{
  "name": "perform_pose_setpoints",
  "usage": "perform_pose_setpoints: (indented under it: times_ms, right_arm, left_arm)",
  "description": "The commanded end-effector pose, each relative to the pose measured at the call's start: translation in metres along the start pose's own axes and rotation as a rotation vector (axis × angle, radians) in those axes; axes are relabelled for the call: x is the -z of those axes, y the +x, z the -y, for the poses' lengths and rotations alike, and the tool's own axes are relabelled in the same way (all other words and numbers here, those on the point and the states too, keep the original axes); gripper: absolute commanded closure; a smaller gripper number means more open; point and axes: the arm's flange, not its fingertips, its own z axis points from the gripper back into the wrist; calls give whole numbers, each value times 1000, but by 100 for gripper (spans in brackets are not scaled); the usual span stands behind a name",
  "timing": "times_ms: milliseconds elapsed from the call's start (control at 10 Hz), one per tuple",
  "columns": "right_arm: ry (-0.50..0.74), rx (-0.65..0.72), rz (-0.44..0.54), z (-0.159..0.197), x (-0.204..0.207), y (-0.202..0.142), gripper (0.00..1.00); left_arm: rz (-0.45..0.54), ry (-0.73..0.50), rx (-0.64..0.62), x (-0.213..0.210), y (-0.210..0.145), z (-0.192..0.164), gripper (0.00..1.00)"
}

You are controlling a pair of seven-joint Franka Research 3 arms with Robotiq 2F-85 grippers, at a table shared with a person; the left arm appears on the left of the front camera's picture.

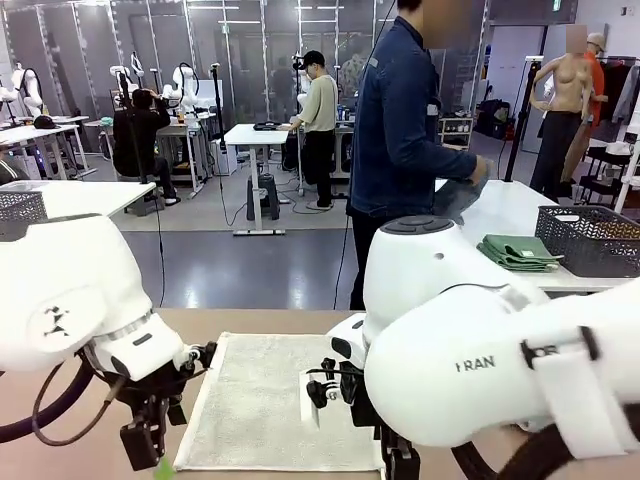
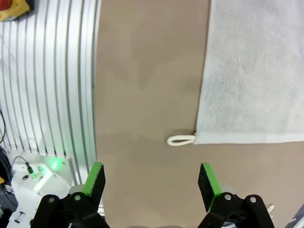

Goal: Fold the towels and place them in the basket.
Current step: When a person lays out a Towel with hook on the table, fold it in half twice.

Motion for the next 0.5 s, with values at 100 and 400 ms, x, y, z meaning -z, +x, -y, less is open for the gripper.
perform_pose_setpoints:
  times_ms: [100,400]
  right_arm:
    - [-25,-11,4,-10,41,-33,1]
    - [-6,6,7,1,57,-36,1]
  left_arm:
    - [-53,63,18,33,-25,24,0]
    - [-87,157,-20,49,-23,25,0]
